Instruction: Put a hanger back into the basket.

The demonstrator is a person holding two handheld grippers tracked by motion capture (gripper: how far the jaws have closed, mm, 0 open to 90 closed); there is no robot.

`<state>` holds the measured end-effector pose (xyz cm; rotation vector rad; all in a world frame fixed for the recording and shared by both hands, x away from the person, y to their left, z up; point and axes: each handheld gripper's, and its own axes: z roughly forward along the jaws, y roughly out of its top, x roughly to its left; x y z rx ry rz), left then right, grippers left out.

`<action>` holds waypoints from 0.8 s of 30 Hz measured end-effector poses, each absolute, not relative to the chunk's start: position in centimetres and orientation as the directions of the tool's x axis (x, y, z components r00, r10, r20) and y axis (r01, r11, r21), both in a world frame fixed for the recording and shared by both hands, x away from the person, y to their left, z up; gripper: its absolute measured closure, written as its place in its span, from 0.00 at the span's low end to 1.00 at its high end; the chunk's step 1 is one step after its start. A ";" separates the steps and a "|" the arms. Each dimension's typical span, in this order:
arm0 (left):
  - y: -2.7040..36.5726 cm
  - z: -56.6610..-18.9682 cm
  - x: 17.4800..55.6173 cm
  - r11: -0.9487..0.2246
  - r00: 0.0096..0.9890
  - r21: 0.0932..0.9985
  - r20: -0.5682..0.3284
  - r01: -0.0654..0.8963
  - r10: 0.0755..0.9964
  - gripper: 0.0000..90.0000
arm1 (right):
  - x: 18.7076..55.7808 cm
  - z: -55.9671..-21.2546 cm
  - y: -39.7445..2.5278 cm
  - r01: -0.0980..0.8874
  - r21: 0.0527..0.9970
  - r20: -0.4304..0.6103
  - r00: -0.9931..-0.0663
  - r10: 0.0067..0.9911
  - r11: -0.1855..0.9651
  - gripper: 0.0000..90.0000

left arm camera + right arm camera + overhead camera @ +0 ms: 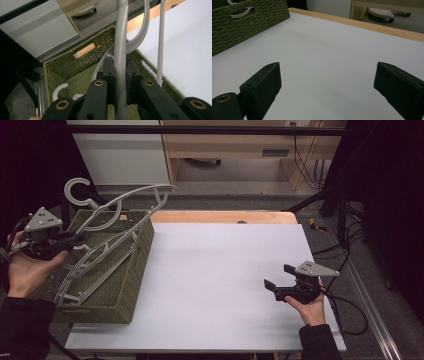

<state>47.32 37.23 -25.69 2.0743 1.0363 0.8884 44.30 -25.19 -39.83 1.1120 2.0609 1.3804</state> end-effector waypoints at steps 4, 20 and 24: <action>38.6 -27.0 47.7 -0.478 0.443 0.760 0.279 0.440 0.852 0.91 | 44.3 -39.7 -25.3 0.377 0.908 0.087 -0.592 0.801 0.180 0.09; 43.8 -30.4 48.3 -0.446 0.393 0.724 0.258 0.526 0.883 0.91 | 44.3 -39.9 -25.1 0.388 0.901 0.083 -0.592 0.802 0.193 0.08; 44.7 -31.1 48.3 -0.433 0.380 0.725 0.251 0.536 0.891 0.91 | 44.3 -39.9 -25.1 0.389 0.901 0.083 -0.593 0.801 0.194 0.08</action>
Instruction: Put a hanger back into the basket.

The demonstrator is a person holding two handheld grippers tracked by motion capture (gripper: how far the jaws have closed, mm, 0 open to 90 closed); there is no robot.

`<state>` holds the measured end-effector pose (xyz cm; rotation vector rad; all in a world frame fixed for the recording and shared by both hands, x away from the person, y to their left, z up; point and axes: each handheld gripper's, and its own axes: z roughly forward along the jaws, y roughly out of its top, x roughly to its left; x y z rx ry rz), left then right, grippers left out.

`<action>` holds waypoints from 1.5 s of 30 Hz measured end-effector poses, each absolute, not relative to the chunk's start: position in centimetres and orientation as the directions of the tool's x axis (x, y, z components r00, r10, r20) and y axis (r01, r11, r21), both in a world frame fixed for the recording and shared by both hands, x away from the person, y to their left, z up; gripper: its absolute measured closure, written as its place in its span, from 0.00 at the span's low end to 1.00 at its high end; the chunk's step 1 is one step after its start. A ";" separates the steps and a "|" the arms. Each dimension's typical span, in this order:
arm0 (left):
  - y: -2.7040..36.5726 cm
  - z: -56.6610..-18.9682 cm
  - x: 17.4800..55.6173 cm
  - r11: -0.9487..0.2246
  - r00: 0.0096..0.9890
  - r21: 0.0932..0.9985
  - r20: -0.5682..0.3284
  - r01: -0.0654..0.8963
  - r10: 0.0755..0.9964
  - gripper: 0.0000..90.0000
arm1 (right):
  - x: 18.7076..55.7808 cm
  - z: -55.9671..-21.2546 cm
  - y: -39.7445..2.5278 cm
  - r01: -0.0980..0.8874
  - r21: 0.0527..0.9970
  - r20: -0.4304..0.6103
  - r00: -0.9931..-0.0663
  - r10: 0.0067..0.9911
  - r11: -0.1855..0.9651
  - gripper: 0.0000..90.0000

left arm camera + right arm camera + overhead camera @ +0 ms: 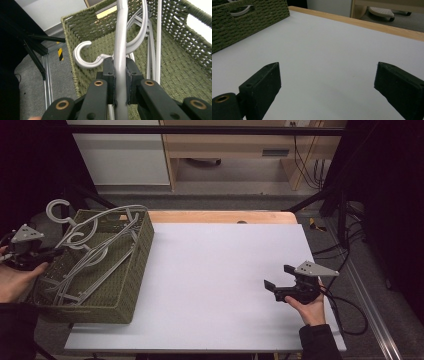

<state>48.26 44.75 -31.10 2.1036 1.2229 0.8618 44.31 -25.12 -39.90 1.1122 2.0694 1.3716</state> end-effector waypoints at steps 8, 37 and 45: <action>44.6 -31.7 48.9 -0.439 0.362 0.700 0.269 0.563 0.893 0.91 | 44.3 -39.9 -25.1 0.389 0.901 0.083 -0.593 0.801 0.195 0.08; 43.4 -39.4 51.0 -0.342 0.328 0.561 0.129 0.754 0.936 0.77 | 44.4 -40.0 -25.1 0.390 0.897 0.077 -0.601 0.795 0.208 0.07; 43.9 -37.7 49.9 -0.264 0.278 0.691 0.095 0.672 0.956 0.58 | 44.3 -39.9 -25.1 0.387 0.900 0.079 -0.598 0.797 0.201 0.07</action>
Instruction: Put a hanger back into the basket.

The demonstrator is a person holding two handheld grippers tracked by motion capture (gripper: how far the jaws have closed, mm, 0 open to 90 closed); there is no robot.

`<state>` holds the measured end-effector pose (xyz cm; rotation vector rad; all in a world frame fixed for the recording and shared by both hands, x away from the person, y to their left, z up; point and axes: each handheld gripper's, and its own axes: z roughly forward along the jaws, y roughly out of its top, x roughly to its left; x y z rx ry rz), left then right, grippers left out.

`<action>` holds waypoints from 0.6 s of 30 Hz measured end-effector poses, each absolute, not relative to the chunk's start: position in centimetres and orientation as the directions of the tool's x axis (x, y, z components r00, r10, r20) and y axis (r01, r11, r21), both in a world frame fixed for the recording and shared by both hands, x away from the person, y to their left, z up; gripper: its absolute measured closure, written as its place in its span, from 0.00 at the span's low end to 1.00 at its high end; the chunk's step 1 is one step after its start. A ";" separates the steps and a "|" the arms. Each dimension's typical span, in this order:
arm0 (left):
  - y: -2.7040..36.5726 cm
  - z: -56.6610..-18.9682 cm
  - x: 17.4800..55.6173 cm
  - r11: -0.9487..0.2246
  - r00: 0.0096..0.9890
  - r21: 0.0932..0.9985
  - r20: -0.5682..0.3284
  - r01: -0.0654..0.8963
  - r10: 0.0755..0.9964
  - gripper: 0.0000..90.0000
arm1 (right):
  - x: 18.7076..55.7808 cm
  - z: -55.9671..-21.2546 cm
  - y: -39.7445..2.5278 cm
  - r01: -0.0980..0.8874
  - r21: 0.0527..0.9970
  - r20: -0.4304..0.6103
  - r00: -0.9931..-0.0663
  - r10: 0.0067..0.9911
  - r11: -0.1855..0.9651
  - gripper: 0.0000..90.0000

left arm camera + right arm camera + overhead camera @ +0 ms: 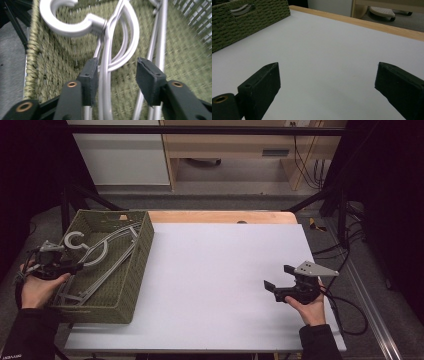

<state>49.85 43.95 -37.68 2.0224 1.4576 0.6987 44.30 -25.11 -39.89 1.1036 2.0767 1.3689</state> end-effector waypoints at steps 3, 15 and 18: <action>43.5 -36.8 49.3 -0.242 0.285 0.741 0.072 0.626 0.956 0.53 | 44.3 -39.8 -25.2 0.383 0.902 0.076 -0.599 0.797 0.201 0.07; 36.9 -34.4 45.8 -0.193 0.477 0.898 -0.021 0.396 0.879 0.29 | 44.1 -39.6 -25.3 0.359 0.915 0.071 -0.592 0.803 0.183 0.06; 34.7 -34.5 45.0 -0.188 0.532 0.910 -0.041 0.369 0.846 0.26 | 44.0 -39.5 -25.4 0.356 0.917 0.073 -0.589 0.805 0.178 0.06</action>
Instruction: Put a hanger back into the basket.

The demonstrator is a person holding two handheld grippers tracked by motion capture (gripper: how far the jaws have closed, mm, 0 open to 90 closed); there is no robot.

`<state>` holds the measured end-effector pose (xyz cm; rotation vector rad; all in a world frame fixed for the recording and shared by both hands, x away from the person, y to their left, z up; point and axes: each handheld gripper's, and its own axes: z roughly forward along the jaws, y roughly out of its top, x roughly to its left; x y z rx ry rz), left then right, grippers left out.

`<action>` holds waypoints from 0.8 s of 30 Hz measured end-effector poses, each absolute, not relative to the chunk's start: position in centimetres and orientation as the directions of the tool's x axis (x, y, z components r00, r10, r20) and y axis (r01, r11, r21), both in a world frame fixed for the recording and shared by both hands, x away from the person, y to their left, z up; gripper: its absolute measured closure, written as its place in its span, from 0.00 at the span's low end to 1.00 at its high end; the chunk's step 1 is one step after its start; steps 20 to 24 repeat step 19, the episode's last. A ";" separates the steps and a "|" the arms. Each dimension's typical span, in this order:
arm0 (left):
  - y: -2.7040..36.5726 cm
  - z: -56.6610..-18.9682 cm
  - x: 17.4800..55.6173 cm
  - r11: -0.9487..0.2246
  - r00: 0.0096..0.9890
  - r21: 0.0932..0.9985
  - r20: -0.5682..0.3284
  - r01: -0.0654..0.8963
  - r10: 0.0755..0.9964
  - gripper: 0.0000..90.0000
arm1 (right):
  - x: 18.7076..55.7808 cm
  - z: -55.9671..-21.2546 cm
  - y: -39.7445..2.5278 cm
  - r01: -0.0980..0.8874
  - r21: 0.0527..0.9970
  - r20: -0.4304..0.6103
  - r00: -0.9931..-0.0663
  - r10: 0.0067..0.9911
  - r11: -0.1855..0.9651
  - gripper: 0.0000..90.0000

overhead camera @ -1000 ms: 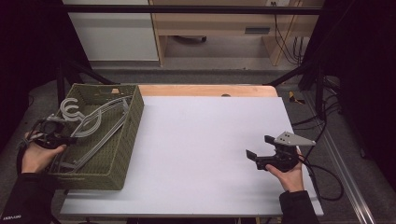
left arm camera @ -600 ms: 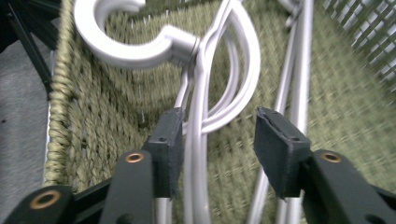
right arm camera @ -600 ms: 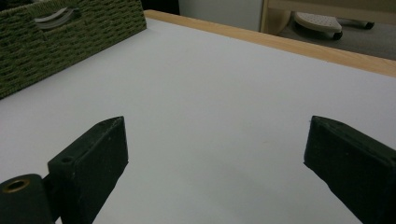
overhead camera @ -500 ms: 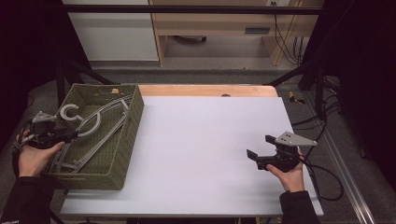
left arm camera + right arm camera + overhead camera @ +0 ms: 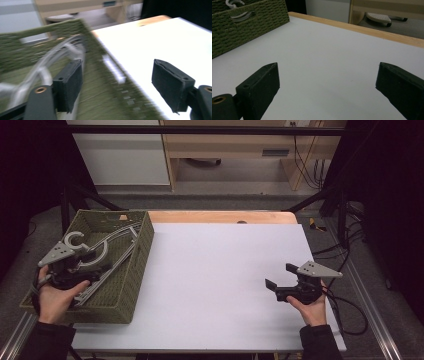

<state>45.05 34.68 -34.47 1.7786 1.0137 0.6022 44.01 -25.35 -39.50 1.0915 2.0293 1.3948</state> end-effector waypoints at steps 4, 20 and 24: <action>31.8 -34.8 44.3 -0.195 0.591 0.922 -0.043 0.333 0.805 0.21 | 43.9 -39.4 -25.5 0.346 0.922 0.072 -0.590 0.804 0.171 0.06; 25.5 -38.0 43.1 -0.271 0.688 0.907 -0.029 0.324 0.726 0.15 | 43.6 -39.2 -26.1 0.335 0.933 0.099 -0.590 0.801 0.132 0.05; 25.5 -38.0 43.1 -0.271 0.688 0.907 -0.029 0.324 0.726 0.15 | 43.6 -39.2 -26.1 0.335 0.933 0.099 -0.590 0.801 0.132 0.05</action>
